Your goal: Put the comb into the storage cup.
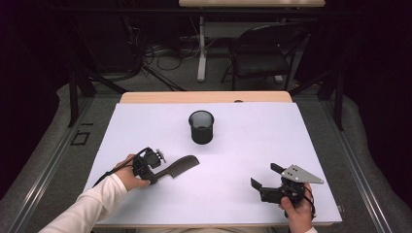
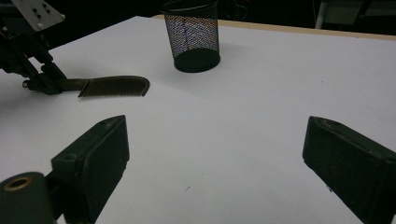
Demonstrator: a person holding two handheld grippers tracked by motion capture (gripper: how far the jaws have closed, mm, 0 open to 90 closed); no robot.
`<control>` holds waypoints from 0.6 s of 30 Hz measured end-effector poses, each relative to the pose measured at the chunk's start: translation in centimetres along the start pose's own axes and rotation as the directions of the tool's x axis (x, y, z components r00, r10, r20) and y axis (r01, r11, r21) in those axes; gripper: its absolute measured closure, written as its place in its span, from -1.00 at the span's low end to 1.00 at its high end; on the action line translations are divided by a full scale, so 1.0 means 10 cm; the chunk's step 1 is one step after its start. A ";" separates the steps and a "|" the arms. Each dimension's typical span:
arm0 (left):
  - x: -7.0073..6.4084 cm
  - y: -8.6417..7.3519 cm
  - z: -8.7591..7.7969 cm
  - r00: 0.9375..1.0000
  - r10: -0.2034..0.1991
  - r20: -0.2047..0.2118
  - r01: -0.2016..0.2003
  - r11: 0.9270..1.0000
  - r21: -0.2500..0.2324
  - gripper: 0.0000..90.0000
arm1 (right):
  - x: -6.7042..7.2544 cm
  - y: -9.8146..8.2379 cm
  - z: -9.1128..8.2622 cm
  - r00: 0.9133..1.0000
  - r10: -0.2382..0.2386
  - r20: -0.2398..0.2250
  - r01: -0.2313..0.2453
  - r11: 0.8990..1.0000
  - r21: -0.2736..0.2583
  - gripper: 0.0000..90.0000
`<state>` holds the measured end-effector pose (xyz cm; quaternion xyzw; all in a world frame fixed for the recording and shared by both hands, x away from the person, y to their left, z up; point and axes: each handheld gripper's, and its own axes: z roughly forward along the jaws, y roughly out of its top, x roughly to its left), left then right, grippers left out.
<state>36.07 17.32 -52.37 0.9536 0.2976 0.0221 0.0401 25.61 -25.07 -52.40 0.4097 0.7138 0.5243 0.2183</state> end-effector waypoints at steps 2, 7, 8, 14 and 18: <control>0.00 0.00 0.00 1.000 0.003 0.004 -0.003 1.000 0.000 0.54 | 0.00 0.00 0.00 1.000 0.000 -0.001 0.000 1.000 0.001 -0.84; -0.01 0.00 0.00 1.000 0.019 0.004 -0.019 1.000 0.003 0.59 | 0.00 0.00 0.00 1.000 0.000 0.000 0.000 1.000 0.000 -0.84; -0.01 0.00 0.00 1.000 0.020 0.005 -0.020 1.000 0.002 0.60 | 0.00 0.00 0.00 1.000 0.000 -0.001 0.000 1.000 0.000 -0.84; -0.01 0.00 0.00 1.000 0.028 0.003 -0.028 1.000 0.004 0.60 | 0.00 0.00 0.00 1.000 0.000 -0.001 0.000 1.000 0.001 -0.84; 0.00 0.00 0.00 1.000 0.022 0.004 -0.022 1.000 0.005 0.60 | 0.00 0.00 0.00 1.000 -0.001 -0.001 0.001 1.000 0.001 -0.84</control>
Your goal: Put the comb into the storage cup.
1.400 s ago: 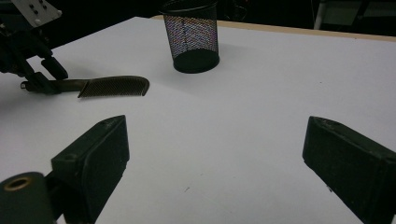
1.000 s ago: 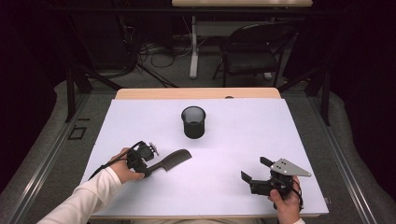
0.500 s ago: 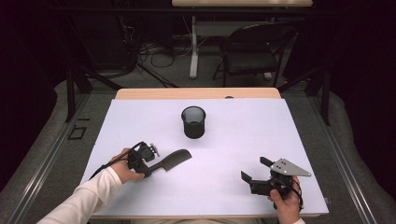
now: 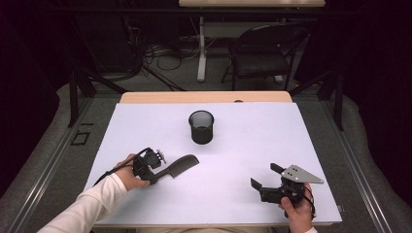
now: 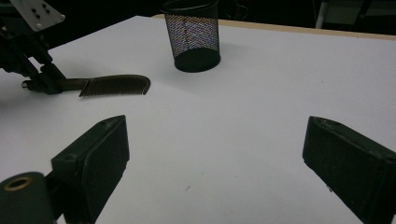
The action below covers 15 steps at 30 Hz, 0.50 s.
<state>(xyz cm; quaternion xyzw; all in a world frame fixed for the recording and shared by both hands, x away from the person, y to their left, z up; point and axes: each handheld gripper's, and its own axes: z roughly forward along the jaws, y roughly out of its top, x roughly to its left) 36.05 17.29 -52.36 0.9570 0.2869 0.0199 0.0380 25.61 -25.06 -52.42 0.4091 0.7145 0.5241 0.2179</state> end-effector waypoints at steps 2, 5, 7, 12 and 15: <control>0.00 0.00 0.00 1.000 0.000 -0.002 0.000 1.000 0.001 0.60 | 0.00 0.00 0.00 1.000 0.000 0.000 0.000 1.000 -0.001 -0.84; 0.00 0.00 0.00 1.000 0.000 -0.002 0.000 1.000 0.004 0.61 | 0.00 0.00 0.00 1.000 0.000 0.000 0.000 1.000 0.002 -0.84; -0.01 0.00 0.00 1.000 0.001 -0.005 -0.001 1.000 0.001 0.61 | 0.00 0.00 0.00 1.000 0.000 0.000 0.000 1.000 0.000 -0.84; 0.00 0.00 0.00 1.000 0.000 -0.003 0.000 1.000 0.001 0.61 | 0.00 0.00 0.00 1.000 -0.001 0.000 0.001 1.000 0.001 -0.84; 0.00 0.00 0.00 1.000 -0.005 0.000 0.005 1.000 -0.002 0.61 | 0.00 0.00 0.00 1.000 0.000 0.000 0.000 1.000 0.001 -0.84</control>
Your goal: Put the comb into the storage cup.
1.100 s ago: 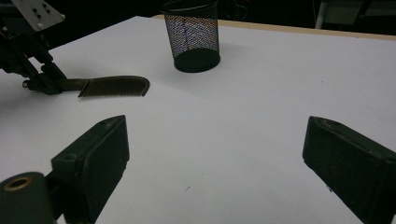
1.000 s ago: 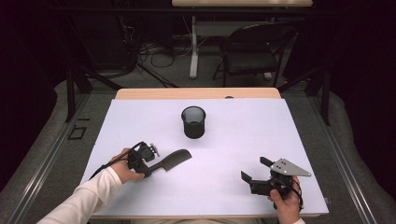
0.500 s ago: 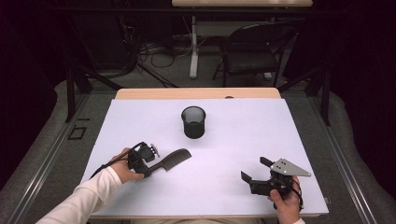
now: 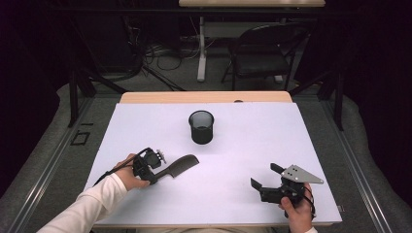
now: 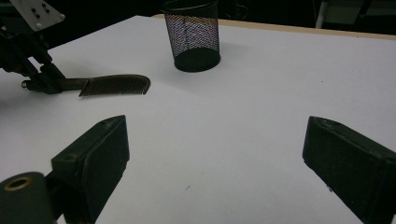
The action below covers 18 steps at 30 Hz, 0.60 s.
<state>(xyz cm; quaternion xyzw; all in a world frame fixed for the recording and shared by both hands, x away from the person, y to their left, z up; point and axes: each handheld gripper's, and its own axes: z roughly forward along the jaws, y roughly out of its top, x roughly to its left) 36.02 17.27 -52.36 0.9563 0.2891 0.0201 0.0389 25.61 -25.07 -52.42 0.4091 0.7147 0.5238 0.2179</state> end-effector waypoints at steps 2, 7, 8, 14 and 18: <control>0.00 0.00 0.00 1.000 -0.001 0.001 0.001 1.000 0.001 0.61 | 0.00 0.00 0.00 1.000 -0.001 0.000 0.001 1.000 0.005 -0.84; 0.00 0.00 0.00 1.000 -0.002 0.001 0.002 1.000 -0.001 0.61 | 0.00 0.00 0.00 1.000 -0.003 0.000 0.003 1.000 0.005 -0.84; 0.00 0.00 0.00 1.000 -0.001 0.001 0.001 1.000 0.001 0.61 | 0.00 0.00 0.00 1.000 -0.003 -0.001 0.003 1.000 0.005 -0.84; 0.00 0.00 0.00 1.000 -0.007 -0.001 0.007 1.000 0.001 0.61 | 0.00 0.00 0.00 1.000 -0.004 0.000 0.004 1.000 0.011 -0.84; -0.01 0.00 0.00 1.000 -0.019 0.004 0.019 1.000 0.004 0.61 | 0.00 0.00 0.00 1.000 -0.003 -0.001 0.003 1.000 0.011 -0.84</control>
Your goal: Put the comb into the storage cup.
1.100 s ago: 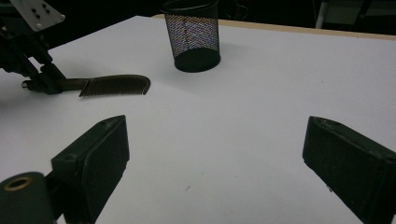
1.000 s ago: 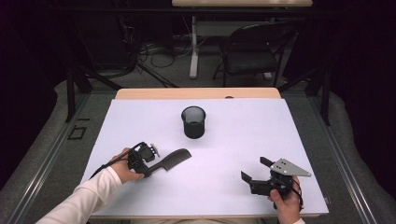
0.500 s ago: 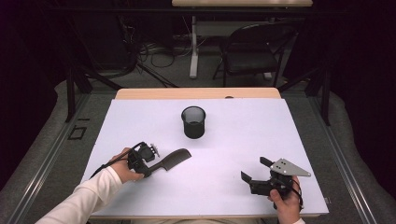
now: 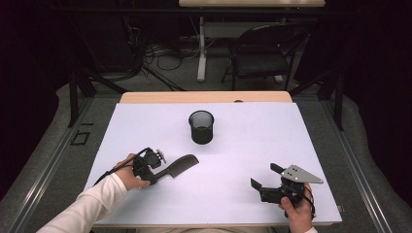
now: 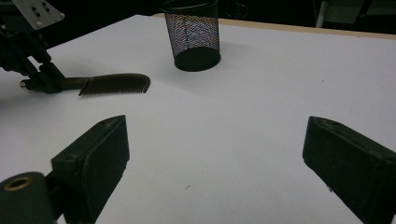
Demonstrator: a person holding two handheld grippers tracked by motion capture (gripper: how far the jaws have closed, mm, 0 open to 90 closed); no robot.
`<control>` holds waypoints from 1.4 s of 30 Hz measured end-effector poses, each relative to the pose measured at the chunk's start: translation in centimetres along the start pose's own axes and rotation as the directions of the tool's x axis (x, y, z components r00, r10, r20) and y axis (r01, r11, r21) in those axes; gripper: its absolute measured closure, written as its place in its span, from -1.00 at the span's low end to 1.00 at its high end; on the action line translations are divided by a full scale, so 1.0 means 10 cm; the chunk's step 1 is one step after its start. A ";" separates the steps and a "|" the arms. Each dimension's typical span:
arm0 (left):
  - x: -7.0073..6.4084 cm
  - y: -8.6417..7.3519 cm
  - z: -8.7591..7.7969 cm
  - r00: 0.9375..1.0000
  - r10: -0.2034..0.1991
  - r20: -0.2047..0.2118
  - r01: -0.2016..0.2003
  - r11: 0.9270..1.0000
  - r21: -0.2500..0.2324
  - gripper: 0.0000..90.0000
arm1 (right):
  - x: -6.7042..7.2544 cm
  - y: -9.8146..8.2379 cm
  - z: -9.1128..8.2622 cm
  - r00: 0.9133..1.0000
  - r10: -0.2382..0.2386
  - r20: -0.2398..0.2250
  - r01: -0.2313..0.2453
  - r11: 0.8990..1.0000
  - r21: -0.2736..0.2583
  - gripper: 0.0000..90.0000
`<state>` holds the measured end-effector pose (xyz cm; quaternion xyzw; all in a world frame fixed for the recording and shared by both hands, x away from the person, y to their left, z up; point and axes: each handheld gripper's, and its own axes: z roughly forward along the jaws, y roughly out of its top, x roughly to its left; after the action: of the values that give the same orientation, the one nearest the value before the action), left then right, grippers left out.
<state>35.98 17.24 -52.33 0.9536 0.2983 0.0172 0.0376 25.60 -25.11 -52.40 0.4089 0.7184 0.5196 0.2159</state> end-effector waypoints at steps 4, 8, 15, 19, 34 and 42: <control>0.00 0.00 0.00 1.000 -0.001 0.001 0.001 1.000 0.005 0.61 | 0.00 0.00 0.00 1.000 -0.002 0.001 0.002 1.000 0.000 -0.84; 0.00 0.00 0.00 1.000 -0.015 0.016 0.015 1.000 0.005 0.61 | 0.00 0.00 0.00 1.000 -0.002 0.001 0.002 1.000 0.000 -0.84; 0.01 0.00 -0.02 0.999 -0.029 0.013 0.029 1.000 0.000 0.61 | 0.00 0.00 0.00 1.000 -0.001 -0.001 0.001 1.000 0.000 -0.84; 0.02 -0.01 -0.04 0.999 -0.032 0.015 0.032 0.999 -0.011 0.61 | 0.00 0.00 0.00 1.000 0.000 0.000 0.000 1.000 0.001 -0.84; 0.03 -0.03 -0.13 0.997 -0.074 0.035 0.076 0.996 -0.054 0.61 | 0.00 0.00 0.01 1.000 0.001 0.001 -0.001 1.000 0.000 -0.84; 0.05 -0.06 -0.21 0.994 -0.099 0.047 0.103 0.991 -0.089 0.61 | 0.01 -0.01 0.01 1.000 0.004 0.002 -0.004 1.000 0.004 -0.84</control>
<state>35.98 18.14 -50.27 0.9346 0.3444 0.0086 0.0882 25.62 -25.00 -52.49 0.4111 0.7187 0.5181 0.2148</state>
